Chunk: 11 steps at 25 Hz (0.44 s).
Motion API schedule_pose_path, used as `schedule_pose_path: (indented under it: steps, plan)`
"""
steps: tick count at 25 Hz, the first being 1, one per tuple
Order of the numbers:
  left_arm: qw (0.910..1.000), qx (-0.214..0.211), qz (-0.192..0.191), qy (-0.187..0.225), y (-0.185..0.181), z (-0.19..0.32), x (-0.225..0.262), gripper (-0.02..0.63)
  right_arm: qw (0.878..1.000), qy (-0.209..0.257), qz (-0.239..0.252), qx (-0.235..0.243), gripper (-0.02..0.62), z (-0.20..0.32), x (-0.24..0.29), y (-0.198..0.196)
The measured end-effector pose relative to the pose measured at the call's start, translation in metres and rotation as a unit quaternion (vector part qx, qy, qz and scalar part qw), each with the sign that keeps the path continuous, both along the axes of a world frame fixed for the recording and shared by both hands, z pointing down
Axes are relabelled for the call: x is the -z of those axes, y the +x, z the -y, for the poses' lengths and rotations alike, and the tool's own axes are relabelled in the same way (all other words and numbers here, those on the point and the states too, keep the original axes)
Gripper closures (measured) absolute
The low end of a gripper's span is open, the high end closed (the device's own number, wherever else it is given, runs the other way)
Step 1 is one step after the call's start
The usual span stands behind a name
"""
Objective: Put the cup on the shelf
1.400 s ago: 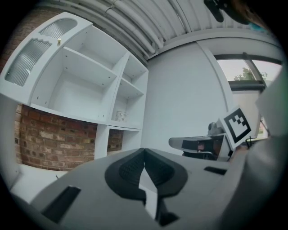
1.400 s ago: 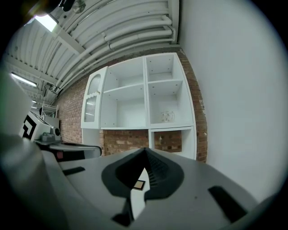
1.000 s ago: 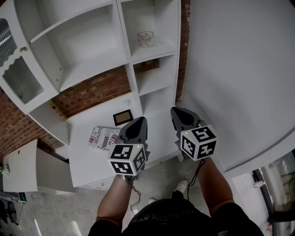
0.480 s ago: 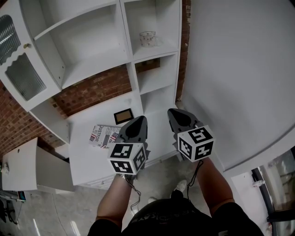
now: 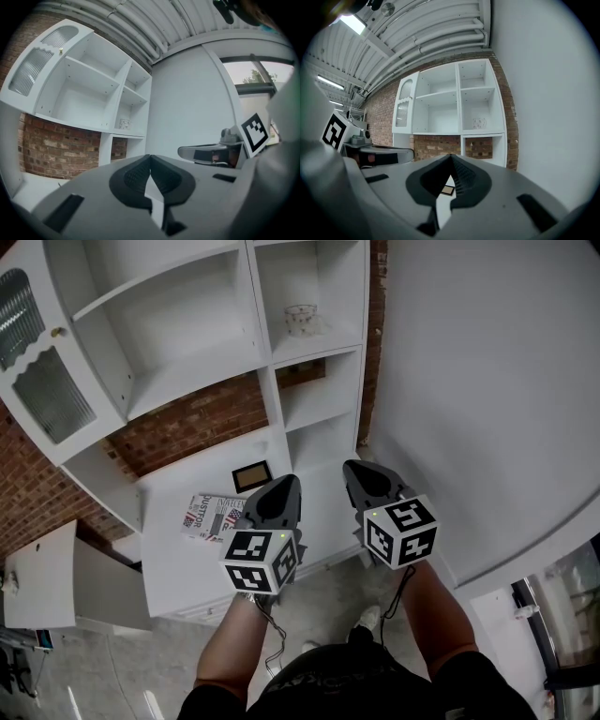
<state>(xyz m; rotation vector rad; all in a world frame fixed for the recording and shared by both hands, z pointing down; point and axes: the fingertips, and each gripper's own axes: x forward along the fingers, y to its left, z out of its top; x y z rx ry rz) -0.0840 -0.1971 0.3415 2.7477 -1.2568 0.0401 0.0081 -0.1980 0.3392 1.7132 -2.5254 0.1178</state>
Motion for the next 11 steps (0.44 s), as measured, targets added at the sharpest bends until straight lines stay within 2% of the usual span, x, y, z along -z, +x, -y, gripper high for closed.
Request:
schedule_pose_path:
  steps: [11]
  plan:
    - [1.0,0.001,0.0,0.0,0.0001,-0.0031,0.0002,0.6,1.0,0.0,-0.002,0.004,0.595,-0.0033,0.0006,-0.0011]
